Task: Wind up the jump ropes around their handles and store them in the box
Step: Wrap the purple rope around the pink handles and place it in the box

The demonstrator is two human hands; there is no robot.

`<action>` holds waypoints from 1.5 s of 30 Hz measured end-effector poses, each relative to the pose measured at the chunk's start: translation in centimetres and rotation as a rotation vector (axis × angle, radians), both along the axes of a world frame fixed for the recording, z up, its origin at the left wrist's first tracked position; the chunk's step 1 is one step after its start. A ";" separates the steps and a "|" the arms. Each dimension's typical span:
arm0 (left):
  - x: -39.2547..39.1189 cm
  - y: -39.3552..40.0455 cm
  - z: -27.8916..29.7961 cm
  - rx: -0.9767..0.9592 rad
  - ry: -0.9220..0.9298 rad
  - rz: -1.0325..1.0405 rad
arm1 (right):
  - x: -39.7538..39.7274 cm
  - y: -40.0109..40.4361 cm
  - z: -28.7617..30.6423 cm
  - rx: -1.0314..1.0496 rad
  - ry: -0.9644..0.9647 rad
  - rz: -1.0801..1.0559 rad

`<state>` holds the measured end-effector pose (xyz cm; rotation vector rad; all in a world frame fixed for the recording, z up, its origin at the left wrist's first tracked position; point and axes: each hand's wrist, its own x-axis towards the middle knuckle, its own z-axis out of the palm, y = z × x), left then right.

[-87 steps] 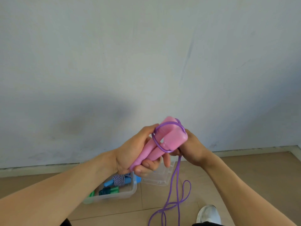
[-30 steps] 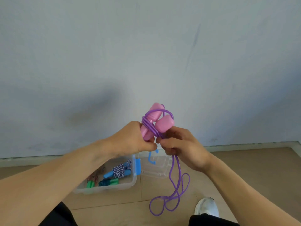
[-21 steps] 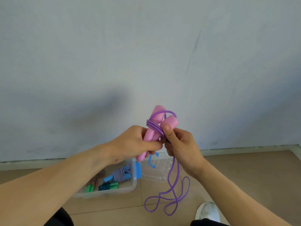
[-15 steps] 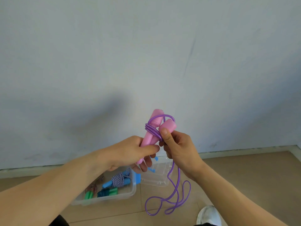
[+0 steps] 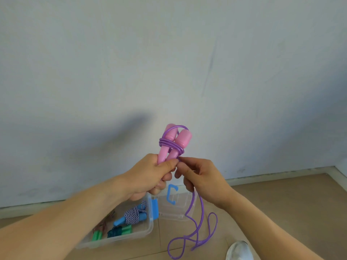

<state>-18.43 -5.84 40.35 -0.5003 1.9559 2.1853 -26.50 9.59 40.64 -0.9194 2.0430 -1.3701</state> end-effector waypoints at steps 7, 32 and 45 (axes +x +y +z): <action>-1.8 0.0 -3.7 -0.915 0.059 -0.027 | 1.0 0.0 0.2 0.376 -0.202 -0.084; 0.1 2.9 -2.4 -1.324 0.345 -0.709 | -5.4 4.4 -0.7 0.322 0.002 0.139; -0.9 -0.5 -1.0 -0.437 0.184 -0.106 | -3.7 1.9 -0.9 0.179 -0.146 0.039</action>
